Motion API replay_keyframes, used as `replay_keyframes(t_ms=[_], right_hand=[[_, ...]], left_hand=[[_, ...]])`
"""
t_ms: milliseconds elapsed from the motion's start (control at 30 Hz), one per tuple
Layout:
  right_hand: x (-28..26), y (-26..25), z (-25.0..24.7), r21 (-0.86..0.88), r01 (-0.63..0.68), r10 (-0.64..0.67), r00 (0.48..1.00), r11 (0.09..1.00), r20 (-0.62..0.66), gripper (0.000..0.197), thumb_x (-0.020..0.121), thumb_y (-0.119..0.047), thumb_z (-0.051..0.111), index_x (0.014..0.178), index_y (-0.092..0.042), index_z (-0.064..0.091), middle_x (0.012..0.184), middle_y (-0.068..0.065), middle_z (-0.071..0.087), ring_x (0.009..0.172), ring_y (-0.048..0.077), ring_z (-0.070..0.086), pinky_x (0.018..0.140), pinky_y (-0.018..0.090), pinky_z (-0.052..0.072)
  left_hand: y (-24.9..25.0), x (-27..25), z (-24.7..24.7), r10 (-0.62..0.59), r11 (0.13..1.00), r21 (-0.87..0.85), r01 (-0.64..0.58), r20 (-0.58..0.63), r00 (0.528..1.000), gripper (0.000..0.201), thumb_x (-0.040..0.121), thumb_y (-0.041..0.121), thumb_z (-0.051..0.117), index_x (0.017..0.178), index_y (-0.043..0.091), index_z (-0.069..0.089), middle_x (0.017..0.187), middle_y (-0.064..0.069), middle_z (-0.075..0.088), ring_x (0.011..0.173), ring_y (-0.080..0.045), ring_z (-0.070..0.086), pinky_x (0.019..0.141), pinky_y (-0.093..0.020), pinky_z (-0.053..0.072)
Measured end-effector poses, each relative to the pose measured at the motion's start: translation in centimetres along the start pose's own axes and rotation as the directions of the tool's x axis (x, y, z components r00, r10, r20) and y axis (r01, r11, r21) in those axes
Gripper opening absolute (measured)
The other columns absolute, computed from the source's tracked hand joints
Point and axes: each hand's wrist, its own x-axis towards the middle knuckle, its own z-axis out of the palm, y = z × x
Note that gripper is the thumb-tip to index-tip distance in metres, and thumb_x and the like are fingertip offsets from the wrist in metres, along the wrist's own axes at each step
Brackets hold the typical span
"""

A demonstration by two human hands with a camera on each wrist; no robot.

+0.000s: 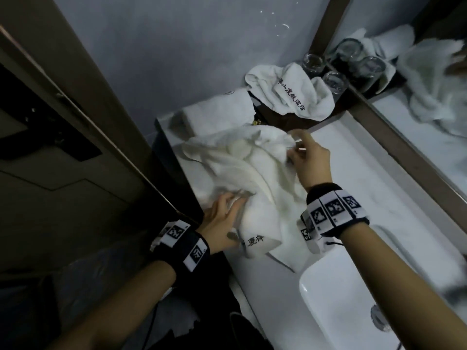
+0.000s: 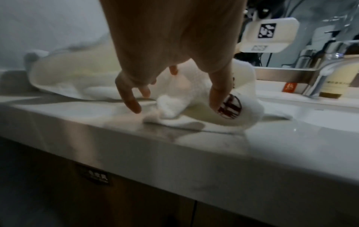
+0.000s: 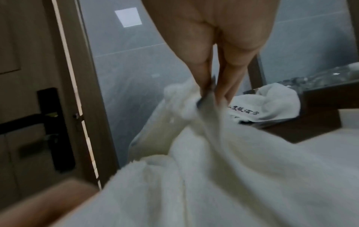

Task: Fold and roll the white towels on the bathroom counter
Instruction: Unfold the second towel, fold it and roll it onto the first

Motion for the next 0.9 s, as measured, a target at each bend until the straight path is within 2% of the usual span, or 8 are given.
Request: replay_keyframes(t_ms=[133,267,333,433,533,667,800,900], right_hand=[[-2.1,1.4,-0.7,-0.003,-0.075,0.075,0.997,0.997,0.031,0.047,0.086,-0.014,0.064,0.128,-0.011,0.045,0.123,0.017,0.05,0.11,0.027,0.051,0.095,0.03,0.04],[-6.5,3.3,-1.1,-0.012,-0.121,0.122,0.981,0.993,0.148,0.022,0.085,-0.023,0.065,0.102,-0.011,0.058,0.087,0.011,0.066,0.081,0.025,0.063,0.076,0.028,0.047],[-8.7,3.9,-0.8,-0.043,-0.198,0.2,0.912,0.979,0.359,0.035,0.074,-0.038,0.074,0.093,-0.013,0.059,0.08,0.003,0.062,0.073,0.017,0.059,0.068,0.023,0.044],[-10.2,4.8,0.4,-0.24,-0.186,0.293,0.768,0.953,0.569,0.075,0.056,-0.031,0.087,0.115,-0.013,0.046,0.104,0.004,0.045,0.096,0.02,0.046,0.08,0.023,0.037],[-9.9,4.6,1.1,-0.311,-0.169,0.309,0.818,0.935,0.486,0.063,0.068,-0.017,0.079,0.118,-0.004,0.044,0.115,0.013,0.047,0.108,0.028,0.046,0.088,0.028,0.039],[-9.6,3.2,1.0,-0.065,-0.106,0.124,0.867,0.992,0.483,0.032,0.08,0.004,0.056,0.111,-0.004,0.051,0.093,0.003,0.06,0.085,0.021,0.054,0.067,0.017,0.037],[-9.4,1.9,0.2,0.053,0.097,-0.11,0.831,0.994,0.546,0.048,0.074,0.018,0.052,0.115,-0.006,0.059,0.104,0.0,0.06,0.098,0.013,0.054,0.083,-0.002,0.034],[-9.0,2.6,0.3,-0.12,0.095,-0.016,0.845,0.988,0.535,0.059,0.076,0.015,0.048,0.126,-0.016,0.052,0.115,0.011,0.05,0.105,0.022,0.053,0.093,0.012,0.039]], left_hand=[[0.9,-0.2,1.2,-0.042,0.999,0.016,0.042,-0.013,0.999,0.098,0.066,0.035,0.073,0.143,0.021,0.014,0.138,-0.01,0.022,0.129,-0.029,0.03,0.108,-0.044,0.027],[1.9,0.4,1.9,-0.031,0.991,0.128,0.033,-0.016,0.999,0.083,0.075,0.043,0.067,0.14,0.018,0.021,0.141,-0.006,0.028,0.126,-0.027,0.032,0.105,-0.043,0.03],[2.3,0.4,2.1,-0.035,0.993,0.116,0.038,-0.023,0.999,0.083,0.077,0.046,0.064,0.141,0.017,0.019,0.143,-0.006,0.029,0.126,-0.027,0.032,0.105,-0.043,0.031],[2.7,0.1,2.3,-0.053,0.992,-0.117,0.046,-0.054,0.997,0.083,0.08,0.043,0.062,0.144,0.025,0.012,0.145,-0.007,0.023,0.129,-0.029,0.028,0.106,-0.048,0.03],[3.4,-0.2,2.3,0.013,0.998,-0.061,-0.021,-0.132,0.991,0.08,0.08,0.036,0.063,0.143,0.031,0.014,0.145,-0.005,0.016,0.13,-0.028,0.028,0.102,-0.049,0.036],[4.2,0.3,2.1,0.089,0.995,0.051,-0.081,-0.187,0.978,0.09,0.072,0.016,0.068,0.139,0.043,0.014,0.15,-0.002,-0.001,0.138,-0.026,0.006,0.095,-0.047,0.038],[4.0,1.5,0.2,0.009,0.997,-0.066,-0.025,-0.222,0.975,0.055,0.072,-0.005,0.062,0.123,0.012,0.047,0.137,-0.011,0.032,0.121,-0.032,0.04,0.095,-0.038,0.044],[3.3,1.3,-1.4,-0.097,0.978,-0.208,0.032,-0.31,0.946,0.031,0.073,-0.009,0.058,0.103,-0.001,0.054,0.115,-0.017,0.046,0.101,-0.033,0.053,0.087,-0.035,0.044]])
